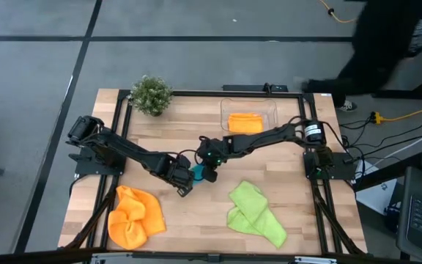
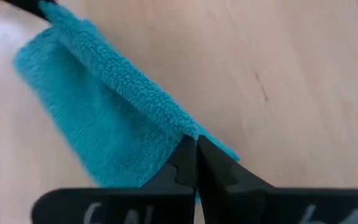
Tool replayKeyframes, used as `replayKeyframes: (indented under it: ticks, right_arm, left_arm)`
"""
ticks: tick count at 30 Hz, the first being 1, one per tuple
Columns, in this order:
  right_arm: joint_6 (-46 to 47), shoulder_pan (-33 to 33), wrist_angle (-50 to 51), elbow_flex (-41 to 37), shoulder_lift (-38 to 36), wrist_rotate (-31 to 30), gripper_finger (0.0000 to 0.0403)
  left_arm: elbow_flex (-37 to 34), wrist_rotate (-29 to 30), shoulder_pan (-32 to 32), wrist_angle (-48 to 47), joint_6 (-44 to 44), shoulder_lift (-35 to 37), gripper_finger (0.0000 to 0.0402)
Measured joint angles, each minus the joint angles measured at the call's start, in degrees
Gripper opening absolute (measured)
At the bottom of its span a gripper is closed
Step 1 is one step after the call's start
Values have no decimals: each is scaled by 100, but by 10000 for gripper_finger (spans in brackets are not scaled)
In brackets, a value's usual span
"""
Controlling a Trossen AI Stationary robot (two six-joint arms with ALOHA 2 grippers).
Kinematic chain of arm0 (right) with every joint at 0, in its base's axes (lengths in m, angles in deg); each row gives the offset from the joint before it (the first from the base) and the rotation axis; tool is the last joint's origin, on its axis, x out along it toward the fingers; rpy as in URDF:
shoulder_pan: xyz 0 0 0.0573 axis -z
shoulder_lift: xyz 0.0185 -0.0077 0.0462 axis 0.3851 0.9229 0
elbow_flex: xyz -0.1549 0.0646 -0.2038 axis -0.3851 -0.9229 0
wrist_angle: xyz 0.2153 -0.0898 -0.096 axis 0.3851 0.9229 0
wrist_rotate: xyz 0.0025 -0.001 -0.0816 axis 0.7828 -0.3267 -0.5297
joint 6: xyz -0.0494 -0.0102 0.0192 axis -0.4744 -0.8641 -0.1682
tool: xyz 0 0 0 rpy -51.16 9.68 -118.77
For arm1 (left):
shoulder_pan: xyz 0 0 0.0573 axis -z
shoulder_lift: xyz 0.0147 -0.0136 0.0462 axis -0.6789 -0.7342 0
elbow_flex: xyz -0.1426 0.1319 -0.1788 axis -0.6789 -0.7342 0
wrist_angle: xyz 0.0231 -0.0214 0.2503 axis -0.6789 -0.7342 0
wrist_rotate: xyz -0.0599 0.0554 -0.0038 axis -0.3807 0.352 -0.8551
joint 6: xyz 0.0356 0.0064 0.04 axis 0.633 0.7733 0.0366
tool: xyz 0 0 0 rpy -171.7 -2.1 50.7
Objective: Fold microfiber towels
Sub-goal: Fold the blue microfiber cloth
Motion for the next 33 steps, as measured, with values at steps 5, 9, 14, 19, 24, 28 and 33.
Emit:
replayKeyframes:
  ticks: [5,9,14,19,24,28,33]
  right_arm:
    - [-25,2,-171,2,157,-280,10]
    - [-4,0,-184,2,158,-298,22]
    - [-2,0,-188,2,158,-252,29]
    - [-94,0,-186,2,158,-252,31]
    - [-151,28,-186,2,139,-96,32]
    - [-147,70,-176,3,103,-9,33]
    - [-239,109,30,140,99,249,33]
  left_arm:
    - [-11,277,2,21,87,-81,0]
    - [-68,221,2,71,105,-240,7]
    - [-70,13,36,167,135,-401,49]
    - [-72,9,30,66,133,-433,99]
    - [-72,-31,0,7,134,-387,132]
    - [-72,-404,2,-98,153,-387,142]
    - [-74,-571,33,-164,153,-172,143]
